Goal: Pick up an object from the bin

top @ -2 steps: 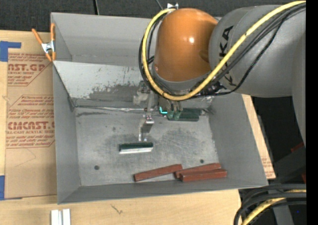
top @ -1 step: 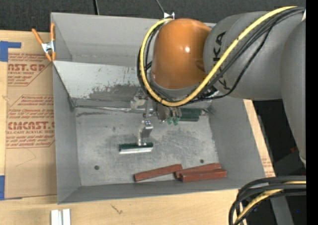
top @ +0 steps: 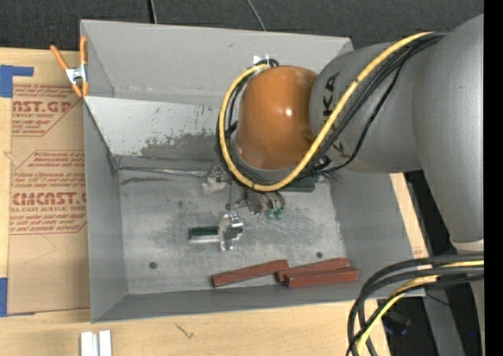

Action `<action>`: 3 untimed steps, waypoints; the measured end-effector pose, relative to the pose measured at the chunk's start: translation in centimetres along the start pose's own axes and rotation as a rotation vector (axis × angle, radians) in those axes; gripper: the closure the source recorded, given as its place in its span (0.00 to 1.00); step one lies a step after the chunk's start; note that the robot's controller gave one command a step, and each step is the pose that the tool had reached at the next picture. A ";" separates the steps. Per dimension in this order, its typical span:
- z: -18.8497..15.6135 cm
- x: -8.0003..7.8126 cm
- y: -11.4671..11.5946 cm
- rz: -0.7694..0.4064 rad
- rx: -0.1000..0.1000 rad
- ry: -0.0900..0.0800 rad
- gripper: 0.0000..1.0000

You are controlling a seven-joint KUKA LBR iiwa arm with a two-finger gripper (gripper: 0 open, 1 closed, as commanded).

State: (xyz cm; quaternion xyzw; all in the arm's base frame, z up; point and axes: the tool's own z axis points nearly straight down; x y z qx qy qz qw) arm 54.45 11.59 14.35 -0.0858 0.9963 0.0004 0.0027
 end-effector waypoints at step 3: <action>-5.3 -2.5 -4.1 -0.050 -0.001 0.003 1.00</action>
Offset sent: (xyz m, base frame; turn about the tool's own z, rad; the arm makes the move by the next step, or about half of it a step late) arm 0.0000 0.0000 0.0000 0.0000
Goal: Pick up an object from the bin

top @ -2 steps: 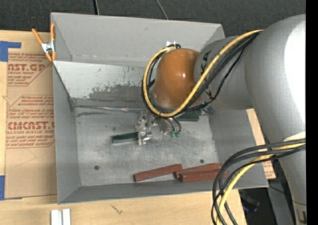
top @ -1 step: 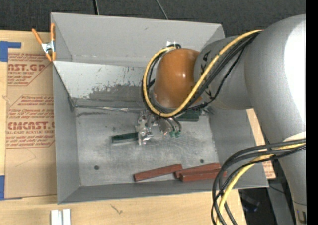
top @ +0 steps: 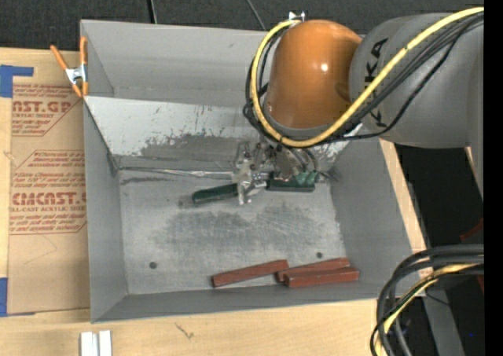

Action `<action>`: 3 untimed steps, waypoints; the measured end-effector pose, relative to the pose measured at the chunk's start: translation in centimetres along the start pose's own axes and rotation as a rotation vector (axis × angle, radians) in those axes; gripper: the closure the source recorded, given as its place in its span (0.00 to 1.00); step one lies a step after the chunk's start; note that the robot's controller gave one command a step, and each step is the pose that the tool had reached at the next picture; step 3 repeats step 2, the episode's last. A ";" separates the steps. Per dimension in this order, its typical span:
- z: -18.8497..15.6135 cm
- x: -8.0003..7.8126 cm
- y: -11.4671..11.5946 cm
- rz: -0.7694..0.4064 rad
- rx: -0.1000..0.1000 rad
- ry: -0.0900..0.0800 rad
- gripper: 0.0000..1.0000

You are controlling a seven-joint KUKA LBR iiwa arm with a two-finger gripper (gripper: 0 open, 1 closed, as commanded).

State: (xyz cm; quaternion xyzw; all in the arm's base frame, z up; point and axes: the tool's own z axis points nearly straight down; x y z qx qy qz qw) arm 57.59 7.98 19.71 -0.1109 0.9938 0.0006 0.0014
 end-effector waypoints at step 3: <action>-11.0 0.9 0.3 -0.447 0.000 -0.002 1.00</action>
Offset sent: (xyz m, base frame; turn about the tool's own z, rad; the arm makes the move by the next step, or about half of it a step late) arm -0.0106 -0.0001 0.1097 -0.4476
